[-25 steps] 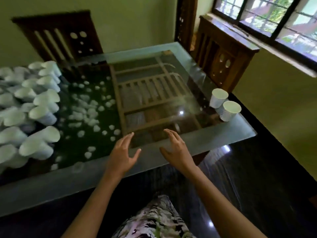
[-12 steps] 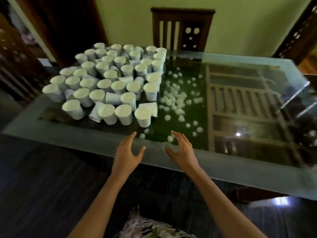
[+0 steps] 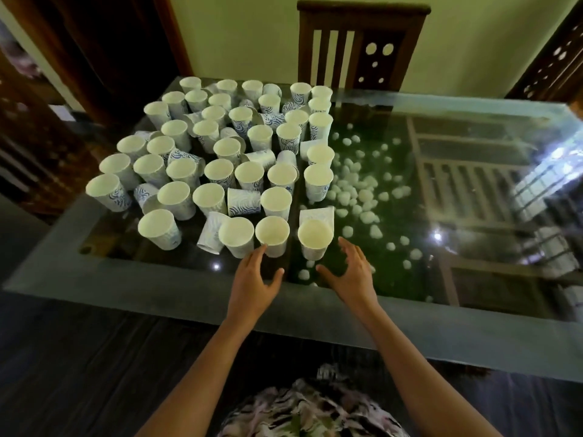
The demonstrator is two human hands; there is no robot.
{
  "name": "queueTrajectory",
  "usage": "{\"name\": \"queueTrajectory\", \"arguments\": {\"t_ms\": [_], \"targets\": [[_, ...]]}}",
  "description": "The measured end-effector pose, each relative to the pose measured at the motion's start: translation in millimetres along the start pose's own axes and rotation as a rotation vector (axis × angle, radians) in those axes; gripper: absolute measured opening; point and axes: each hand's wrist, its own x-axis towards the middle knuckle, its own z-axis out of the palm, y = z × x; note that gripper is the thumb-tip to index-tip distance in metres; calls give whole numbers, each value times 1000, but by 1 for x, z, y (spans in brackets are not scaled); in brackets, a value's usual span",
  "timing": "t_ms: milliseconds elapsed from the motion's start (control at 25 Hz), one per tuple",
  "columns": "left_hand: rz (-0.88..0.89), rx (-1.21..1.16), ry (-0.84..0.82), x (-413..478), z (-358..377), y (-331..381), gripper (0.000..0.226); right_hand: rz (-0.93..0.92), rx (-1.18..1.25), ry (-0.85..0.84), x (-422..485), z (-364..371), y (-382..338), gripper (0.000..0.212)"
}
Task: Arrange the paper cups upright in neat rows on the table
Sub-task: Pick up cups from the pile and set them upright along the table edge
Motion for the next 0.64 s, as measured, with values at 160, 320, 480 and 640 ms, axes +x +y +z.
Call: {"name": "queueTrajectory", "arguments": {"t_ms": [160, 320, 480, 640], "targets": [[-75, -58, 50, 14, 8, -9, 59, 45, -16, -33, 18, 8, -3, 85], [-127, -144, 105, 24, 15, -11, 68, 39, 15, -42, 31, 16, -9, 89], [-199, -216, 163, 38, 29, -10, 75, 43, 79, -25, 42, 23, -8, 91], [-250, -268, 200, 51, 39, -5, 77, 27, 104, -11, 47, 29, -8, 97]]}}
